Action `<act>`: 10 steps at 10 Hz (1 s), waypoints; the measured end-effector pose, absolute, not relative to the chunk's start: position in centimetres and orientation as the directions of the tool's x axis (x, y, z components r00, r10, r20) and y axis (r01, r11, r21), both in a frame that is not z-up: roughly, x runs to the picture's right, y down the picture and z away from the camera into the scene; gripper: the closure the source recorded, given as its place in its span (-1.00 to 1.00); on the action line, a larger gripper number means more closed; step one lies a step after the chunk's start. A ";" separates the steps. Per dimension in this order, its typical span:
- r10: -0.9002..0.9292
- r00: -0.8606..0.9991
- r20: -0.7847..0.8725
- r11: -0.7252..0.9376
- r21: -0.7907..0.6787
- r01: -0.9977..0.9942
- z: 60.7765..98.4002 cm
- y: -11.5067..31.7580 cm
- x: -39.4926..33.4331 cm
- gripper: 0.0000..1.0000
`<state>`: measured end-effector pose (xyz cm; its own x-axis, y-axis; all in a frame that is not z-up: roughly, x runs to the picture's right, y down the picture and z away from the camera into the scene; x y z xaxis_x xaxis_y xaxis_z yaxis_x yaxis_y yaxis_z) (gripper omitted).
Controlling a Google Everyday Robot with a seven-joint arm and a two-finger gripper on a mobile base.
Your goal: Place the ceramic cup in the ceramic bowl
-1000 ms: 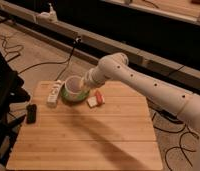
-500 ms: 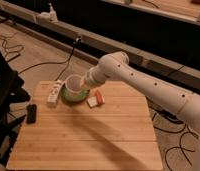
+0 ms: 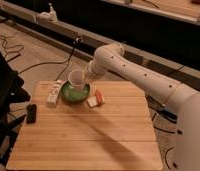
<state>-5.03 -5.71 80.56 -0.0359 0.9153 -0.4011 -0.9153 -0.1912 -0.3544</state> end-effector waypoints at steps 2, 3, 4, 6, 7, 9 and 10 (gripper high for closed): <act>0.902 -0.051 -0.428 -0.194 -0.296 -0.935 83.7 -7.3 -5.6 1.00; 0.894 -0.059 -0.443 -0.203 -0.283 -0.938 84.9 -7.6 -6.1 1.00; 0.881 -0.070 -0.468 -0.224 -0.281 -0.933 86.5 -7.6 -7.3 1.00; 0.864 -0.083 -0.496 -0.262 -0.303 -0.916 88.2 -7.5 -9.2 1.00; 0.862 -0.084 -0.499 -0.265 -0.305 -0.915 88.3 -7.4 -9.3 1.00; 0.862 -0.086 -0.499 -0.265 -0.301 -0.916 88.3 -7.4 -9.1 1.00; 0.860 -0.084 -0.503 -0.261 -0.293 -0.920 88.4 -7.3 -8.9 1.00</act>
